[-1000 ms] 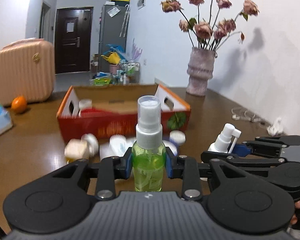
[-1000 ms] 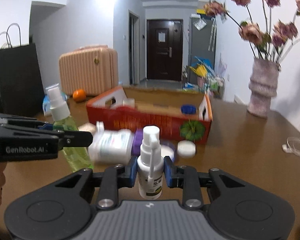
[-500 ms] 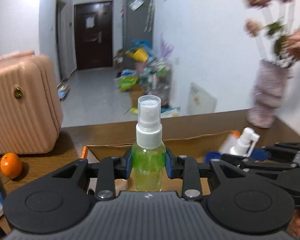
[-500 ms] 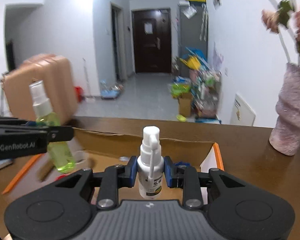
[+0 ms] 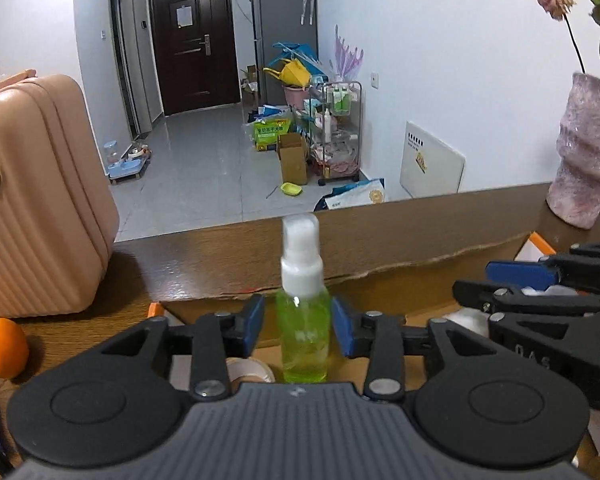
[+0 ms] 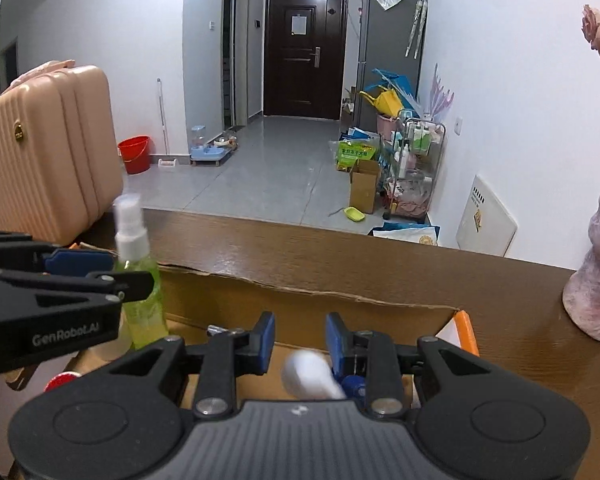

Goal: Organize rigid objects
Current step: 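Carry both spray bottles over the cardboard box and release them inside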

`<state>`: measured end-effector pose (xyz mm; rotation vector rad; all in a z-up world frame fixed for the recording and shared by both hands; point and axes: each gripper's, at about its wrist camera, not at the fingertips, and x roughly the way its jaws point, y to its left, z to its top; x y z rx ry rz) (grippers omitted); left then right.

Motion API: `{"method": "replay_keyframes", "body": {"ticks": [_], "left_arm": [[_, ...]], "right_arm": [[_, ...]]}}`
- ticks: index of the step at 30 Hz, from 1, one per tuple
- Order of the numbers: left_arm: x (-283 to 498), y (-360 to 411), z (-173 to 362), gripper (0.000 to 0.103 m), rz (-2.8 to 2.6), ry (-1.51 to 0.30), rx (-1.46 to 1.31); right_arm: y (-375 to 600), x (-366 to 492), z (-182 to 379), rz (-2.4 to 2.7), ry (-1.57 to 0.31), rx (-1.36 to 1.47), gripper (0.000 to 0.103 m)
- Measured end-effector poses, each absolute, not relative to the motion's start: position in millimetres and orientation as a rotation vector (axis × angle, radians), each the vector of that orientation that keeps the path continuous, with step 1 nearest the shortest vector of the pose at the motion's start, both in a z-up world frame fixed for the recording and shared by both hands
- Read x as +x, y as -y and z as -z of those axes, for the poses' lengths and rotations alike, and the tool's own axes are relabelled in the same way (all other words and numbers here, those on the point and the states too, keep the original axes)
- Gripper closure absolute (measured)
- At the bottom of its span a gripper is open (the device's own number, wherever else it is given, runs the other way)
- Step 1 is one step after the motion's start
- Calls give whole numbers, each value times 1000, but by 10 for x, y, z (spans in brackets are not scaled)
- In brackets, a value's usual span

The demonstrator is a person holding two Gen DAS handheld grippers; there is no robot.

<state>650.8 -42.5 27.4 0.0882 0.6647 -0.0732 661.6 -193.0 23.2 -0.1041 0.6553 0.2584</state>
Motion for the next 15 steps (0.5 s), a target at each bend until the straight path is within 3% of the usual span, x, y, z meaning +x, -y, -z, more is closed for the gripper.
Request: {"method": "replay_keyframes", "body": {"ticks": [6,12,15], "left_arm": [[6295,374,-435,41,71,-676,116],[5738,184,-905,35,40,-639,104],[5346,81,-1169,33,27,-604,105]], "right_arm": [[2016,6379,-531,-242,-616,-90,75],[2230,5876,-1019,-246,-558,-115,65],[2389,5542,-1245,-243,-540,-122,64]]}}
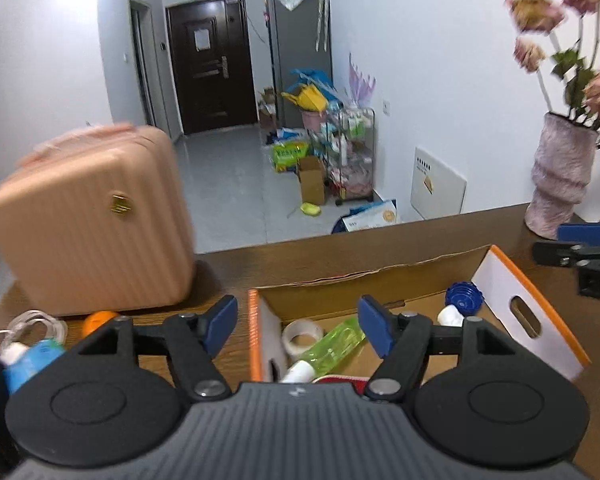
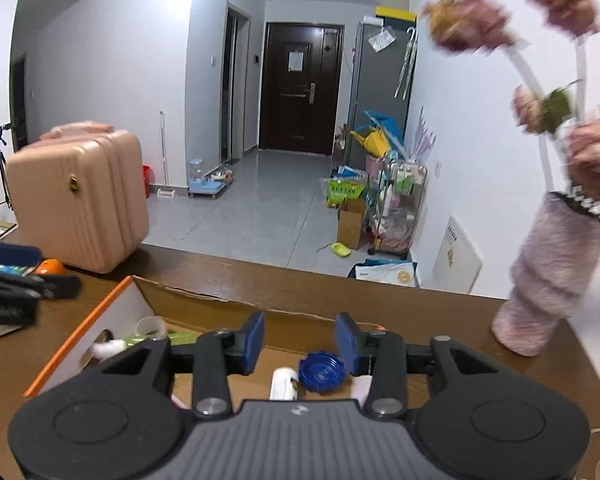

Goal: Organize rigid objects
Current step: 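Withdraw both tools from the box toward the table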

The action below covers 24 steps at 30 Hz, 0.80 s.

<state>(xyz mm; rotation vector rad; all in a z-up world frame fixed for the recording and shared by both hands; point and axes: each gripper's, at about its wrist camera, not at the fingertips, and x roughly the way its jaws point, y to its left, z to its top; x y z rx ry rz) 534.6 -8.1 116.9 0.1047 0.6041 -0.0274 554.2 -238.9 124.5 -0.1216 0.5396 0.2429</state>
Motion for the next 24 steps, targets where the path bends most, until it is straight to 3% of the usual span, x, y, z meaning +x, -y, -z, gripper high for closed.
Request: {"method": "replay_keyframes", "body": {"ticks": [10,15,24], "left_arm": [[3804,23,-1539,24,11,-476,151],[2822,181,-1315,17,59,-359,159],[1504,75,-494,12,113,-371,-2]], "right_arm": [[2762,3986,-1350,-286,-462,-155,45],[2763,3070,-1065,-301,-390,-137,32],[2687,1740,-274,-374,-356,-60,23]]}}
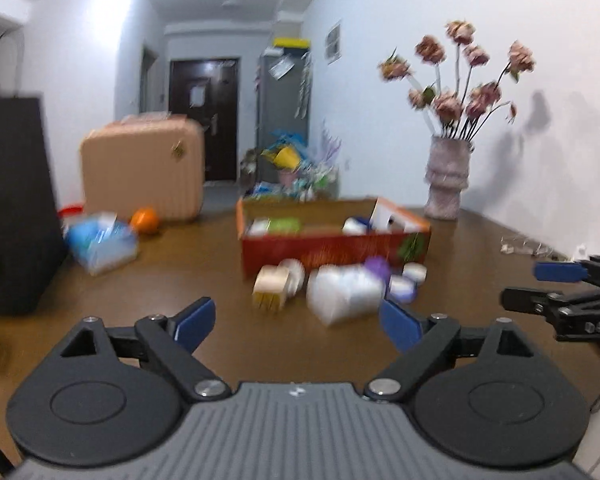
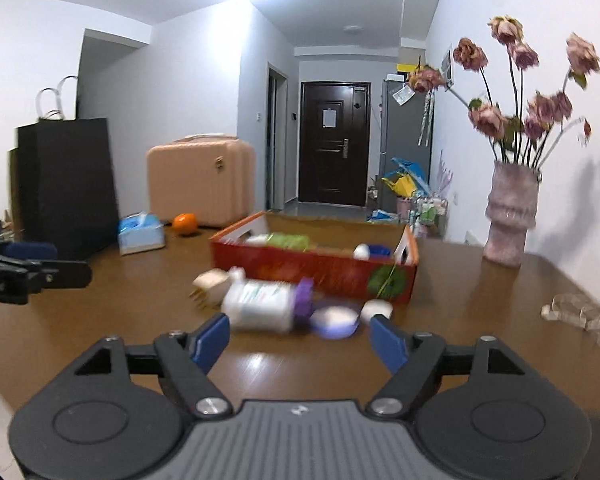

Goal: Organize rigid objects
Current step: 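Withdraw both tools from the box toward the table, then grasp the white plug adapter with the left gripper while the right gripper grasps the purple cap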

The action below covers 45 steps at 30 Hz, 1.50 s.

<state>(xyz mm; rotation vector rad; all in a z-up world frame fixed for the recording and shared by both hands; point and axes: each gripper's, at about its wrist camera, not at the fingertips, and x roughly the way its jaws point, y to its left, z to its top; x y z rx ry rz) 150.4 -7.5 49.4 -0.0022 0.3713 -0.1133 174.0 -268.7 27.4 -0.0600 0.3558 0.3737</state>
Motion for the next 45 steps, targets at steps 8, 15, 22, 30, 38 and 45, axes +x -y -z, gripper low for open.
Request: {"method": "replay_keyframes", "body": {"ticks": [8,15,22,30,38,45], "left_arm": [[1297,-25,-102,11,59,-486,3],[1609,-6,16,11,55,-539,-3],[2229,-48,-8,12,50,-553,8],[3297,-26,48,24,79,-604,67],[3924,-88,252,39,108,-640,21],[3956,-120,344,64,131,-668,-1]], "right_arm": [[2606,1571,110,-365,-472,-38,23],[2605,1874,136,-313,-509,-23,26],[2601,2484,81,-293,-535,2,43],[2497,3381,-43,-352,-536,77,47],[2332,4052,187,-399,-640,192,61],[2372,4105,235,-427,-639,283,88]]}}
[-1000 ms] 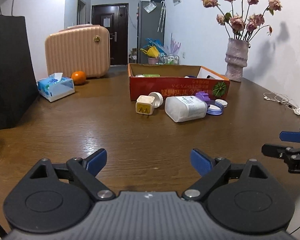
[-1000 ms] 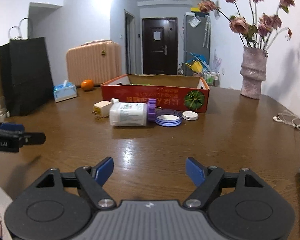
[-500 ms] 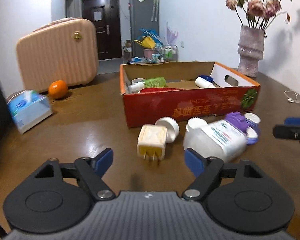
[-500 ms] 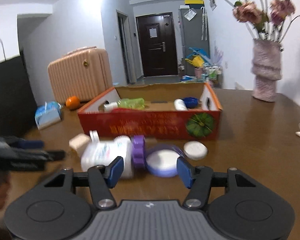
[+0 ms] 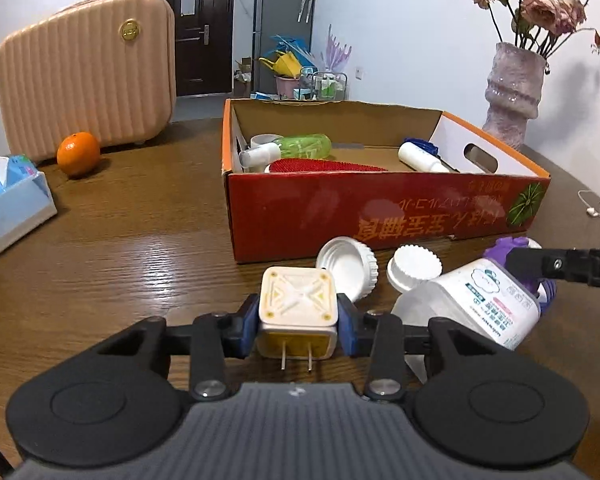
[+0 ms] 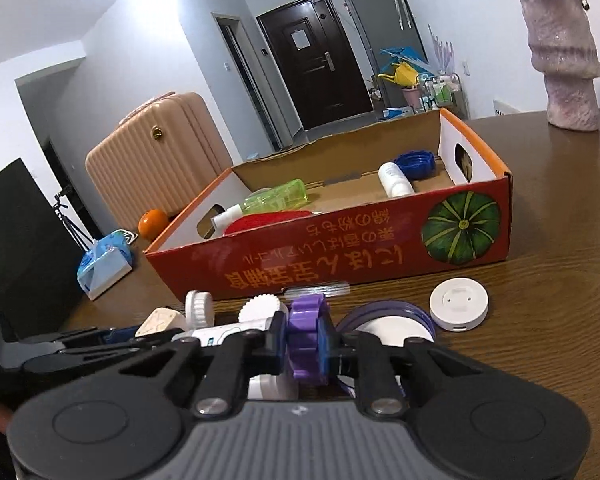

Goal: Organize rigid objects
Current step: 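Grasp the white plug adapter with the left gripper while the right gripper grasps the purple cap, then carry the plug adapter and purple cap over the box and release both inside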

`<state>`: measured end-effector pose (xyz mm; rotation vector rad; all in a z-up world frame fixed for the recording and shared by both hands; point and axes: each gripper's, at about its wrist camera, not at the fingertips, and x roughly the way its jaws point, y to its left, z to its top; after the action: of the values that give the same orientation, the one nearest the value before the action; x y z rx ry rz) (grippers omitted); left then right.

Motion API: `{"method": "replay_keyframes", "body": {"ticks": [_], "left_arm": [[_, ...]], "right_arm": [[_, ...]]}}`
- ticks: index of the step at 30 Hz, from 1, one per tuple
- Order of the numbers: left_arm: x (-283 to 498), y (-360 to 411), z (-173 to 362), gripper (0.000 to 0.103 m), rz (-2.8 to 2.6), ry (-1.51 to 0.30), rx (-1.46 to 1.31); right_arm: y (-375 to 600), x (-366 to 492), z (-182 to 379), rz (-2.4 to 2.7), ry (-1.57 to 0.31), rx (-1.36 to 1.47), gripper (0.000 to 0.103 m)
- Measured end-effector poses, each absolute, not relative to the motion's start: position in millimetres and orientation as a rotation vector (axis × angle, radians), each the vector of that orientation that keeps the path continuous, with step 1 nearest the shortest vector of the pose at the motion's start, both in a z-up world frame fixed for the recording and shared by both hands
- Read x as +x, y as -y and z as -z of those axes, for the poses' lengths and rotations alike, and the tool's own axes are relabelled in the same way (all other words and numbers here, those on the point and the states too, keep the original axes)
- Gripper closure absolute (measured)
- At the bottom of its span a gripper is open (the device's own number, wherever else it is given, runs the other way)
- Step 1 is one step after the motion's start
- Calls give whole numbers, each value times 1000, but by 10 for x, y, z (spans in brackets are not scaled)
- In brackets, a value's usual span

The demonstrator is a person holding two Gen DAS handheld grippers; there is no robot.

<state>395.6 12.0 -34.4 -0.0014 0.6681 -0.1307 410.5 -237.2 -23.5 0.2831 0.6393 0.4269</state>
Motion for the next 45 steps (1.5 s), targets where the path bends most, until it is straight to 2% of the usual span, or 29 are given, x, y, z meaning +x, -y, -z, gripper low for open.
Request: {"method": "replay_keyframes", "body": {"ticks": [4,8,11,14,19,26,27,30,31,34,36,40,41,43,45], "left_arm": [[3847,-115,321,64,110,-684,-13],[3518,-78,273,64,56,-680,-26],[3161,-45,210,64,75,-671,-65],[2836,55,186,64,92,-684,-81],[2439,254,171,64,99,-677,-27],[2148,412,250,64,110,-701,-16],[2118,428,253,64,111,-702,-14],[2061,451,258,63,117,-706,-7],[2050,458,259,63,118,-706,-5],[2020,486,232,63,118,-684,19],[2013,500,219,55,123,-672,28],[2052,499,237,55,138,-672,27],[2076,499,254,55,136,-678,30],[2113,491,287,64,133,-689,31],[2148,478,309,64,146,-696,32]], "right_arm": [[2315,3866,12,-426,-547,185,88],[2122,3340,-156,-435,-457,-146,88],[1920,2911,29,-410,-470,-413,88],[1863,2614,216,-431,-513,-472,88],[1873,2222,303,-487,-513,-454,88],[2037,1972,268,-534,-520,-315,81],[2051,1944,249,-531,-519,-297,77],[2119,1909,217,-500,-497,-257,58],[2136,1913,213,-495,-496,-247,56],[2156,1963,248,-491,-513,-234,56],[2148,2006,274,-484,-522,-234,56],[2149,2149,316,-468,-552,-202,55],[2147,2191,329,-459,-561,-198,54],[2147,2264,350,-453,-572,-192,52],[2152,2334,360,-455,-584,-177,51]]}}
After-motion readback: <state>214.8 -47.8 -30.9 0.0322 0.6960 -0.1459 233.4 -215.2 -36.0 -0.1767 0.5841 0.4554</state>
